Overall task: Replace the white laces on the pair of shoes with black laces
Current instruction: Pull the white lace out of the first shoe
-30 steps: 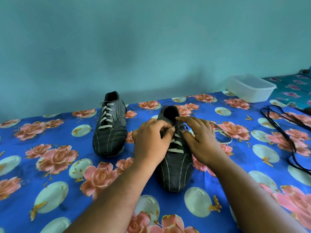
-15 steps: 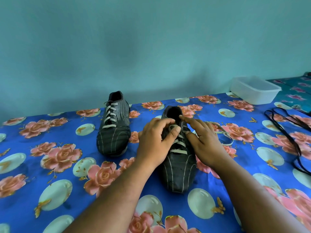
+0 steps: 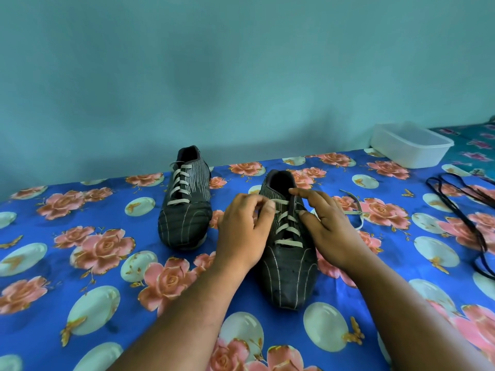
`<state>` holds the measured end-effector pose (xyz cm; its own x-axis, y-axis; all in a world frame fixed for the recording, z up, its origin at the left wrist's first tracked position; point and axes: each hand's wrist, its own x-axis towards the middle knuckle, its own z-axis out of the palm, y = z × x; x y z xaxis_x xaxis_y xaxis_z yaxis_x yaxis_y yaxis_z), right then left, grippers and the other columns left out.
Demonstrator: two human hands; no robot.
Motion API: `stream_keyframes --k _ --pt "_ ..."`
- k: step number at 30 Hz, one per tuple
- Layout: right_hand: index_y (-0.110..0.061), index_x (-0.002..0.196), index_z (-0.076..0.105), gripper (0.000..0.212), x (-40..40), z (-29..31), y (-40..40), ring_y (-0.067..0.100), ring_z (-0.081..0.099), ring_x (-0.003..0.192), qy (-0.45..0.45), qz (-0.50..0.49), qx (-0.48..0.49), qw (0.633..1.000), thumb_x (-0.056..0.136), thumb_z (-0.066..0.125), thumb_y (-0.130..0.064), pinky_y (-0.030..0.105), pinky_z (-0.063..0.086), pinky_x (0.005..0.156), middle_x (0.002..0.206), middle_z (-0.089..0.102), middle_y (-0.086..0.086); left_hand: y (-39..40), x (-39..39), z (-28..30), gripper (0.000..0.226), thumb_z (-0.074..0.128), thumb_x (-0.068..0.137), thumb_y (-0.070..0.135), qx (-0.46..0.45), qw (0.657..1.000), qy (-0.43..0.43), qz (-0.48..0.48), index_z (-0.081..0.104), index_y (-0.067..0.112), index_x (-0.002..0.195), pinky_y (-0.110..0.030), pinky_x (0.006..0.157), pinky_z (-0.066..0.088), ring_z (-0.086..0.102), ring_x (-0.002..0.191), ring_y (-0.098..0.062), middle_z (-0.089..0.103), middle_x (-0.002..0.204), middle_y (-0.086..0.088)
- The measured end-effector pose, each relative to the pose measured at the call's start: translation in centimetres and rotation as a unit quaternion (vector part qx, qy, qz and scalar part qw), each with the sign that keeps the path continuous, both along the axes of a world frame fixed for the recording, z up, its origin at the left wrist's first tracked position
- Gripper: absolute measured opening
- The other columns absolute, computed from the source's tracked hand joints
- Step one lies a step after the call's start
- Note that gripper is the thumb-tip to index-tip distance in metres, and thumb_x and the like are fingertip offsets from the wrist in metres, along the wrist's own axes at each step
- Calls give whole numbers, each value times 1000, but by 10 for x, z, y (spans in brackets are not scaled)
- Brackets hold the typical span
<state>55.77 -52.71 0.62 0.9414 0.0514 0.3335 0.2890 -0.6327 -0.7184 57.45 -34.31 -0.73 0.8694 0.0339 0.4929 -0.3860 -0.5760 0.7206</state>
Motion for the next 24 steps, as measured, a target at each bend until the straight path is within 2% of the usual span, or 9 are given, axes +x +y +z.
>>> stream_keyframes --k 2,6,10,13,15,16,18,21,24 --pt "-51 138 49 47 -1 0 1 6 39 131 -1 2 3 1000 102 52 -21 50 31 116 133 51 -20 -3 2 -2 39 52 94 62 -22 998 -37 -42 70 30 106 -45 82 55 63 98 -11 65 102 11" --pt "-51 137 50 46 0 0 -1 6 40 131 5 4 11 1000 102 52 -21 50 32 115 135 51 -19 -5 9 -3 25 61 91 46 -22 997 -68 -6 73 25 87 -37 73 53 61 81 -11 65 85 12" --pt "-54 133 50 45 0 0 -1 7 43 127 6 8 24 1000 101 51 -22 52 33 113 127 52 -23 6 15 -12 22 58 84 41 -135 988 41 67 64 24 72 -36 69 51 62 73 -18 67 76 4" --pt "-53 133 51 46 0 0 -1 6 41 130 12 8 30 999 101 50 -21 51 32 115 130 52 -22 10 14 -11 20 58 80 37 -158 979 78 101 62 23 66 -33 63 46 61 68 -22 65 69 3" --pt "-53 134 51 43 0 0 0 8 41 131 12 9 31 999 99 49 -27 51 32 115 132 52 -21 8 12 -8 18 59 84 44 -169 982 33 77 69 29 83 -30 70 49 63 78 -15 69 86 7" --pt "-53 134 50 43 0 0 0 8 41 131 11 9 31 999 97 47 -30 51 32 115 133 51 -21 7 11 -6 26 59 86 49 -168 985 6 47 72 29 97 -23 73 50 63 84 -10 70 97 9" --pt "-55 133 49 45 -1 -1 1 7 42 132 7 11 29 999 96 47 -31 51 33 115 133 51 -21 3 12 -5 37 60 91 51 -114 992 -50 -10 74 23 111 -12 76 47 64 96 -8 70 108 8" --pt "-58 132 48 45 0 0 1 7 42 132 6 12 27 1000 94 46 -34 50 34 115 133 52 -21 -1 14 -6 26 67 89 43 -32 995 -90 -6 79 21 97 -19 74 50 66 91 -14 71 94 8" --pt "-55 133 50 45 0 -1 -1 6 41 132 7 15 36 999 100 50 -25 49 33 115 133 51 -20 0 14 -8 13 69 86 40 -136 990 -46 -9 76 29 88 -29 68 50 63 77 -14 68 83 14"
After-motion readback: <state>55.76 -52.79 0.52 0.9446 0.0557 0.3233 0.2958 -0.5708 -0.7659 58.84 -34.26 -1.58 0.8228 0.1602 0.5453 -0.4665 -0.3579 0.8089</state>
